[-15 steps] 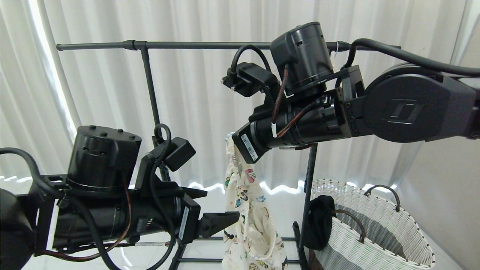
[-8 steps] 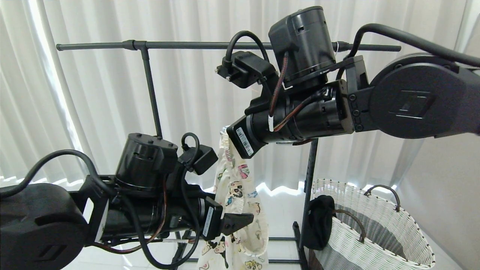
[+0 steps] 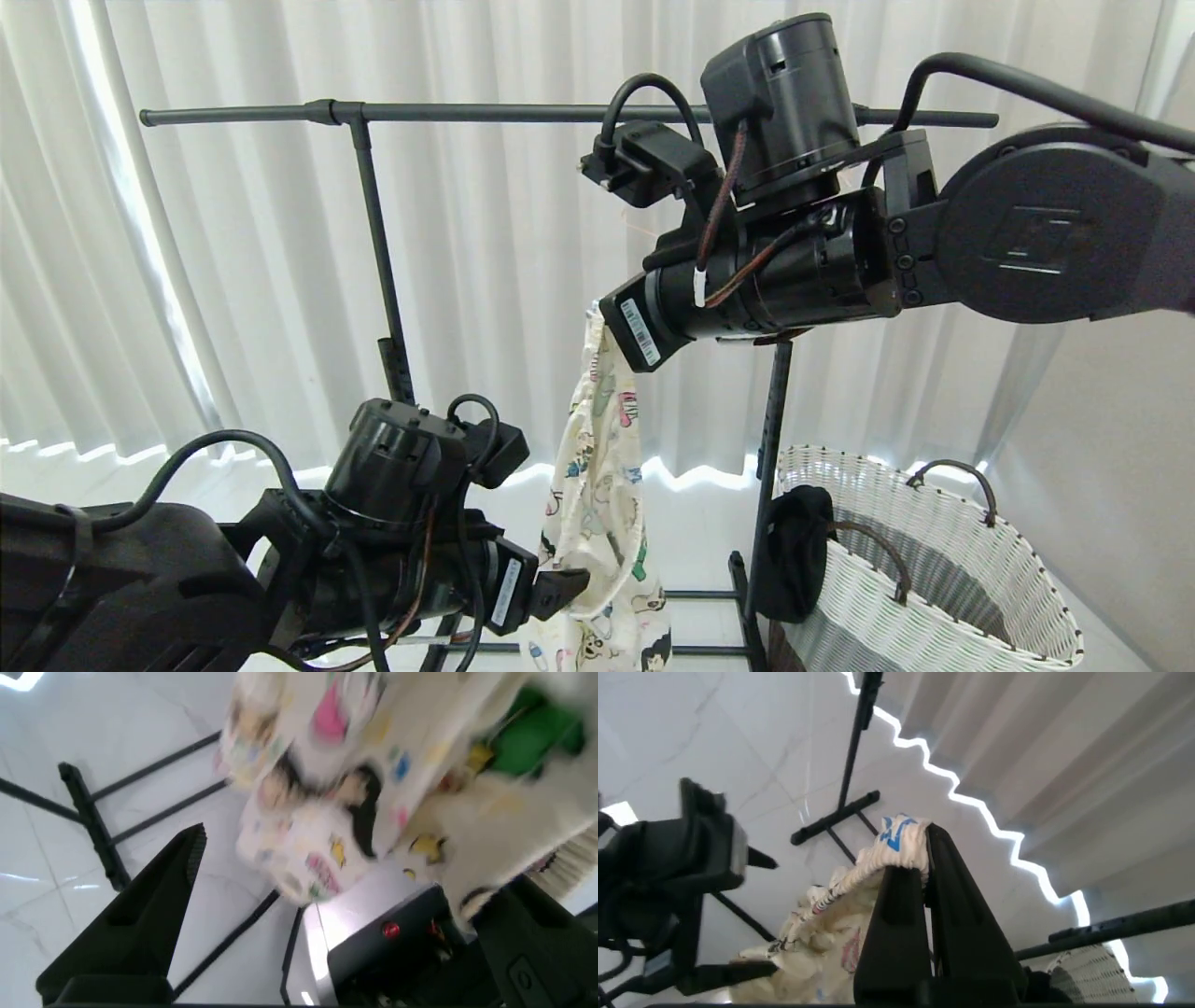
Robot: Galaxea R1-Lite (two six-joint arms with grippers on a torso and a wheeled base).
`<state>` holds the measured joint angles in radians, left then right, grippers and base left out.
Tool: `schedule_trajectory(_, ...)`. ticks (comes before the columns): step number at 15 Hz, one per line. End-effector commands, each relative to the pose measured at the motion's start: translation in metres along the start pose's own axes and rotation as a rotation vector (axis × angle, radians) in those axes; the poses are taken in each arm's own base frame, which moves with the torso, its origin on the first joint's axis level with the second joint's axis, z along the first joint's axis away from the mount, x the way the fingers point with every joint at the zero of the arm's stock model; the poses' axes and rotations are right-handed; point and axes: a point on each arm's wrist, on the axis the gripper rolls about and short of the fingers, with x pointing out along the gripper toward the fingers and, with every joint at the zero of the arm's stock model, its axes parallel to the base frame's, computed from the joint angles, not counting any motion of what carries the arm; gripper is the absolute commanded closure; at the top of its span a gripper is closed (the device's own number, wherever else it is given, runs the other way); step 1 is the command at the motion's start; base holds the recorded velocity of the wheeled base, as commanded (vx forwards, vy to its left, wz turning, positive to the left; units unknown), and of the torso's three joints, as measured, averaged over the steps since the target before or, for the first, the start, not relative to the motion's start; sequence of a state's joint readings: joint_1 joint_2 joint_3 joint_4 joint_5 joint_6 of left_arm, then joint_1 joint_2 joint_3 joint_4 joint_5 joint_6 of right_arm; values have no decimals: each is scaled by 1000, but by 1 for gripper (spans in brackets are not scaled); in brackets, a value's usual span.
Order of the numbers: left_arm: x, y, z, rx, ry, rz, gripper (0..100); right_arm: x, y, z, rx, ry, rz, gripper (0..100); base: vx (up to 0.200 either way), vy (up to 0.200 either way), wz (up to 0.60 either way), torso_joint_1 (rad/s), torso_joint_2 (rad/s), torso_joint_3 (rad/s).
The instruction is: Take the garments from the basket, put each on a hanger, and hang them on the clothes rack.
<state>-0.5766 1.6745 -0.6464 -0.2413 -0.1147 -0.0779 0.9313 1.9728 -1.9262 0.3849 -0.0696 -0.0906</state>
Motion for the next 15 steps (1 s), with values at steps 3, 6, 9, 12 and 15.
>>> schedule_trajectory(3,-4,13,-24,-38,16,38,0,-18,-10,5,10,-5,-23,100,0,0,0,0,0,0)
schedule_trajectory(6,-7,18,-37,-51,28,98,0,-29,-16,1,15,21,-36,100,0,0,0,0,0,0)
schedule_trajectory(9,-16,18,-39,-50,6,128,0,-34,-19,-12,17,68,-61,100,0,0,0,0,0,0)
schedule_trajectory(12,-26,16,-40,-47,-24,126,100,-41,-18,-23,14,106,-66,100,0,0,0,0,0,0)
schedule_trajectory(15,-46,13,-37,-37,-108,130,100,-58,-19,-36,23,141,-72,100,0,0,0,0,0,0)
